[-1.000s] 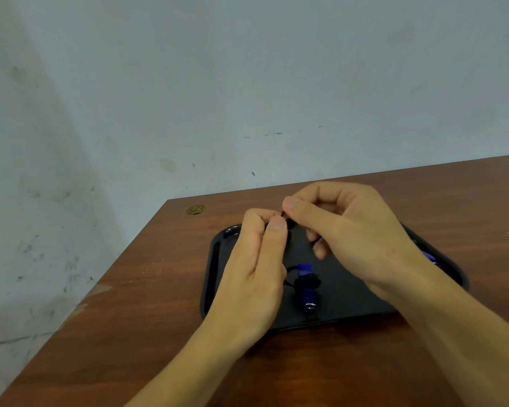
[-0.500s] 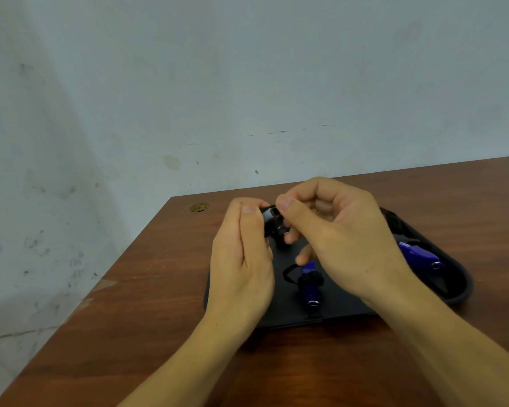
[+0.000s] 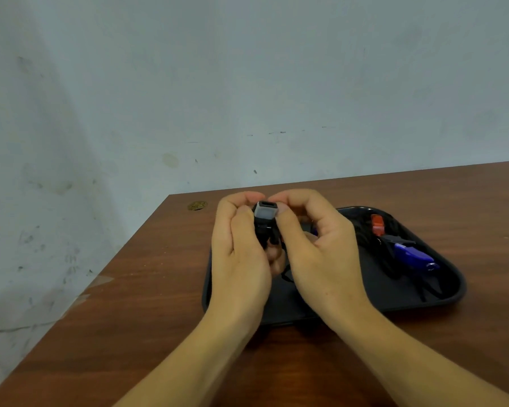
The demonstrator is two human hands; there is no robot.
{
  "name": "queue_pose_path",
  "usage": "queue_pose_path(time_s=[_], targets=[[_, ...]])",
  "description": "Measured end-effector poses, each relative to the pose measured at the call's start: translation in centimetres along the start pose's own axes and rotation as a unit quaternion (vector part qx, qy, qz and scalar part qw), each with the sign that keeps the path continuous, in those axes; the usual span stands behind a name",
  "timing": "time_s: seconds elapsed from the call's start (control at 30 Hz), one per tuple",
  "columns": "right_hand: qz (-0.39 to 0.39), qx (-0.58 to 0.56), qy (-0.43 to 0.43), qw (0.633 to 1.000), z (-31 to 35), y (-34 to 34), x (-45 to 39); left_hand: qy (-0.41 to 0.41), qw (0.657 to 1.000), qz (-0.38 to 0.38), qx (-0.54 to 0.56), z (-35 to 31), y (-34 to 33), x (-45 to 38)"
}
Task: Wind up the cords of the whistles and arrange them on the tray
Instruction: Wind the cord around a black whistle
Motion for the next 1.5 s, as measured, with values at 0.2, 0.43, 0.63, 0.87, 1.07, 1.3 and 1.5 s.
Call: queue_pose_path(time_s=[0.2, 0.43, 0.63, 0.87, 1.07, 1.3, 1.5], targets=[[0.032, 0.033, 0.015, 0.999, -0.8, -1.0, 0.8, 0.024, 0.999, -0.017, 0.024, -0.3, 0.4, 0.1], [0.029, 0.123, 0.095, 0.987, 0.4, -0.8, 0.3, 0.110, 0.981, -0.006, 0.161, 1.0, -0.2, 0.1], [0.039, 0.260, 0.148, 0.953, 0.7, -0.3, 0.2, 0.138, 0.967, 0.044, 0.212, 1.2, -1.6, 0.3], [0.071, 0.228, 0.054, 0.970, 0.8, 3.2, -1.7, 0.066, 0.995, 0.070, 0.014, 0.9, -2.2, -1.2], [0.073, 0.376, -0.171, 0.908, -4.0, 10.7, -2.2, 0.034, 0.984, 0.058, -0.162, 1.0, -1.1, -1.9], [0.148, 0.474, -0.256, 0.829, -7.0, 10.1, -0.6, -0.006, 0.971, 0.082, -0.225, 1.3, -1.3, -1.6], [0.159, 0.550, -0.220, 0.790, -7.3, 9.4, -0.6, -0.024, 0.967, 0.088, -0.237, 2.0, -1.1, -1.6]])
Point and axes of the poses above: each hand's wrist, its own x-axis away from the middle knuckle, its own y-axis out of the back of the hand, z = x × y, the point moved 9 cm from there along -x, towards the middle knuckle, and after that the axes turned 8 degrees about -x, right-handed, at the moved point
